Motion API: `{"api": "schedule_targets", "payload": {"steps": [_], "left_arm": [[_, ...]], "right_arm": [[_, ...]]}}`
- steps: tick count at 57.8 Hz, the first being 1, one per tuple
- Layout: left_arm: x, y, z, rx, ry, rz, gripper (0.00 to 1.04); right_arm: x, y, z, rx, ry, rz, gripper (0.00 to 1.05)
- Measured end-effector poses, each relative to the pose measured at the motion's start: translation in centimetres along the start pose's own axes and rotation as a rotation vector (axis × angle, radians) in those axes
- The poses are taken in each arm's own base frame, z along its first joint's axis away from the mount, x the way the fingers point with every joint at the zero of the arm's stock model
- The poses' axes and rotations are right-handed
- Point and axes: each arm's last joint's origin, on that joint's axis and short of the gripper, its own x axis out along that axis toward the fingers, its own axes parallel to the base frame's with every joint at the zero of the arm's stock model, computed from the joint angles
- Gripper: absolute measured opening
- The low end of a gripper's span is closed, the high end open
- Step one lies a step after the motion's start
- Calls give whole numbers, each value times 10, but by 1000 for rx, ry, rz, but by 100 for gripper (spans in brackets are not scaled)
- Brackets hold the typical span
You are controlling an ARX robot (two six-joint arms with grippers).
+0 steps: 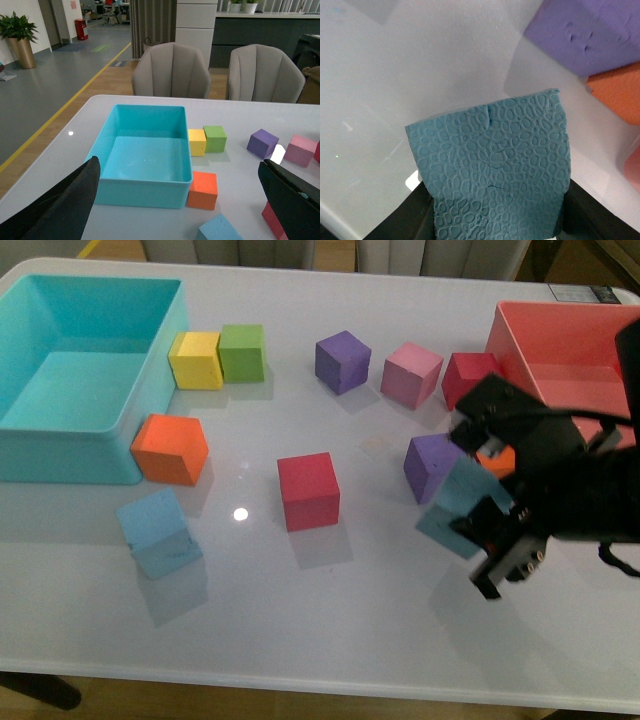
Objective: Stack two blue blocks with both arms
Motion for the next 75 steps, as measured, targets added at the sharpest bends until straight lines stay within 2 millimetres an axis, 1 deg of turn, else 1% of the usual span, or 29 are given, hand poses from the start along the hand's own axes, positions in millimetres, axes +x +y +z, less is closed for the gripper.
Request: {"api": "schedule_targets", "payload": {"steps": [7,13,19,23,30,38,47,54,60,72,75], "left_arm": [[0,0,0,0,0,0,96],[0,0,0,0,0,0,96],[0,0,0,0,0,0,96],[0,0,0,0,0,0,96],[0,0,0,0,0,0,96],[0,0,0,0,0,0,96],[0,0,0,0,0,0,96],[0,0,0,0,0,0,96],[0,0,0,0,0,0,96],[0,0,0,0,0,0,96],[0,0,0,0,0,0,96]], "right_arm": [[0,-4,32,24,-62,-23,49],[10,-7,61,51,-94,-39,49],[30,-9,87,83,-99,-71,51],[48,-9,104,100,-90,-102,51],[77,-6,123,126,-71,-122,51],[98,-3,142,157,-68,-114,51],[115,-1,156,187,-68,-116,51],[125,0,159,207,-57,-109,51],[134,1,157,214,-41,-107,51],[150,5,144,219,4,-107,52],[152,6,141,221,12,-105,54]]}}
